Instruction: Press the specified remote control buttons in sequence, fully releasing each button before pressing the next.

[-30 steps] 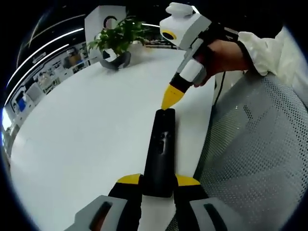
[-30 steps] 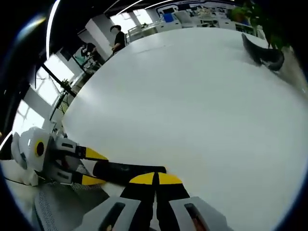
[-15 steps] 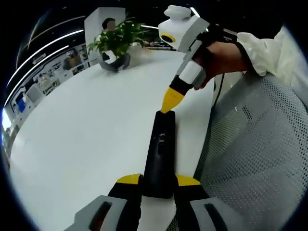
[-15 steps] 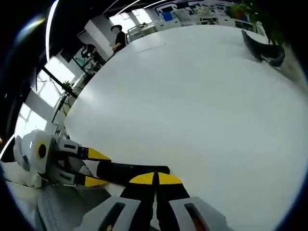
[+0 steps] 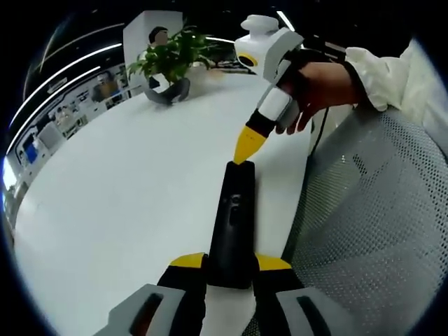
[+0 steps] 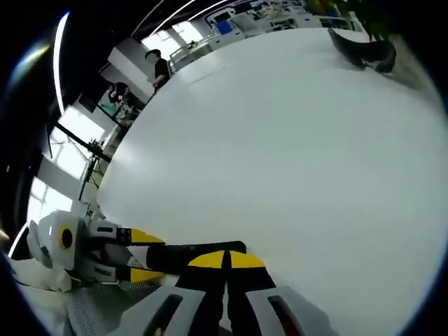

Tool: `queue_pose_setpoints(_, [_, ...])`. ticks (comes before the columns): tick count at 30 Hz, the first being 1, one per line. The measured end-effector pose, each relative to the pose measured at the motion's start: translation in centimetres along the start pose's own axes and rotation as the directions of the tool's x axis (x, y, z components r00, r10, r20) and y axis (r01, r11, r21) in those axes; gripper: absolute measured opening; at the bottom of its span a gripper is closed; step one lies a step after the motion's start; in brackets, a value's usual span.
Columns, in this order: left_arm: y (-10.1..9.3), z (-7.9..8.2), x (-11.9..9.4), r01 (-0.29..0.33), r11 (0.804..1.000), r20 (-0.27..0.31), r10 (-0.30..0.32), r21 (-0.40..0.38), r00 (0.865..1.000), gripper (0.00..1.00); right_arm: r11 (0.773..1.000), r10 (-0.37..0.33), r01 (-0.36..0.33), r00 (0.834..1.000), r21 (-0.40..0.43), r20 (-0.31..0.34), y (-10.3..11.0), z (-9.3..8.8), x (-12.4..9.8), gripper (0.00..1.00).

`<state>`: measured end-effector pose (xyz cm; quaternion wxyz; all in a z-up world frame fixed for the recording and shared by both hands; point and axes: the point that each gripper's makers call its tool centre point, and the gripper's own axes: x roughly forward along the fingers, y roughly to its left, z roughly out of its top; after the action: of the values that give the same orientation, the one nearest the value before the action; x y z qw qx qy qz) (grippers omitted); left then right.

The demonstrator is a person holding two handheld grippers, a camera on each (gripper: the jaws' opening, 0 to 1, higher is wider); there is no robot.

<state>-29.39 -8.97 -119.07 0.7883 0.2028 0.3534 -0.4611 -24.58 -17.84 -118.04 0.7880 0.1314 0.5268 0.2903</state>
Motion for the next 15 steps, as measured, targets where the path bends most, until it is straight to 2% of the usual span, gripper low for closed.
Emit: queue_pose_setpoints(15, [-0.04,-0.08,-0.02,0.003,1.0,0.008,-0.003,0.006,1.0,0.24,0.999,0.006,-0.007,1.0,-0.046,-0.013,0.21,-0.07,0.06,0.0])
